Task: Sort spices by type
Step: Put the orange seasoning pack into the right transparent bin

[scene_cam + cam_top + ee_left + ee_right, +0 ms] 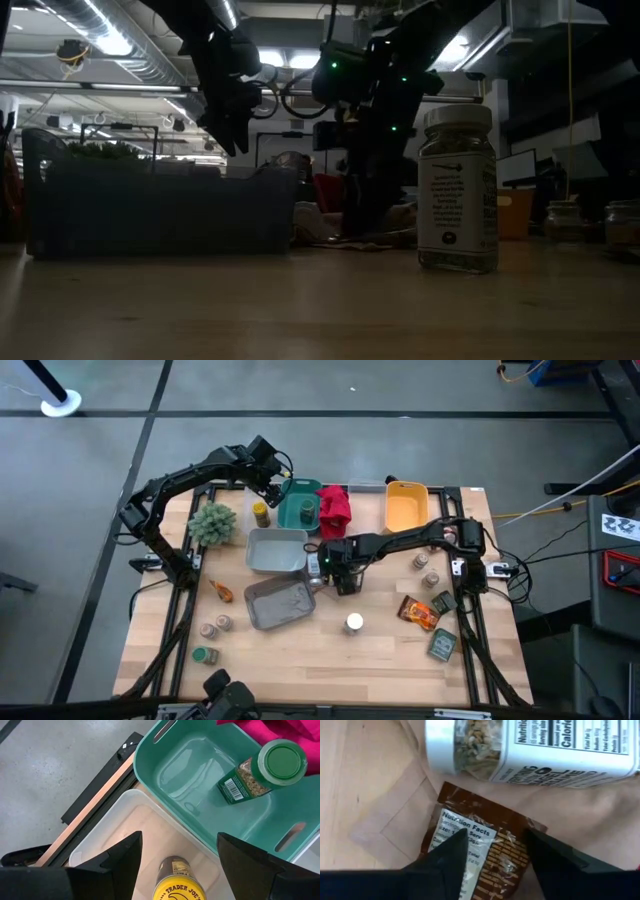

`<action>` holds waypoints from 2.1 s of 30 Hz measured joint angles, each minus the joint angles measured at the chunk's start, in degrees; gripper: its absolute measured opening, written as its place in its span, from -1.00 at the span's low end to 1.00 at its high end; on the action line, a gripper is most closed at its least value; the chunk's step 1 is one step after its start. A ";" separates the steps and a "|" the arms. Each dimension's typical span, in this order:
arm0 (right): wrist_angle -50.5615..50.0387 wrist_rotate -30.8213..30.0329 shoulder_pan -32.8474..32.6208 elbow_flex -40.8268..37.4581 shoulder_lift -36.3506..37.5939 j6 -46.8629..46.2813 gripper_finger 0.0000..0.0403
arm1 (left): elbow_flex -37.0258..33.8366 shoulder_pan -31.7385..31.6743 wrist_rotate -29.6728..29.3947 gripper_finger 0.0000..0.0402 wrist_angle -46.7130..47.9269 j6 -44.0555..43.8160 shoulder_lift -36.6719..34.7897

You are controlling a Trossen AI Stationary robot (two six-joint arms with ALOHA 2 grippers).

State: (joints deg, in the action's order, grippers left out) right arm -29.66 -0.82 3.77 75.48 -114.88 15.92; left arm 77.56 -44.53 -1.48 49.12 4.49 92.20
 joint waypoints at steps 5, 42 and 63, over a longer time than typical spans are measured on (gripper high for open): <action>-0.16 0.77 -0.09 -0.02 -0.10 0.02 -0.45 | 0.00 -0.01 -0.02 0.20 0.00 0.00 0.00; -19.23 1.49 -0.07 6.72 -1.90 -11.19 0.25 | -0.01 -0.01 -0.01 0.20 -0.03 0.07 0.00; -15.46 4.81 0.00 3.86 -2.35 -11.17 -0.64 | -0.02 -0.01 -0.02 0.20 -0.24 -0.17 0.00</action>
State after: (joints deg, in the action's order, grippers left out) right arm -45.12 4.00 3.77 79.34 -117.23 4.75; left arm 77.54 -44.55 -1.50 48.88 4.32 92.20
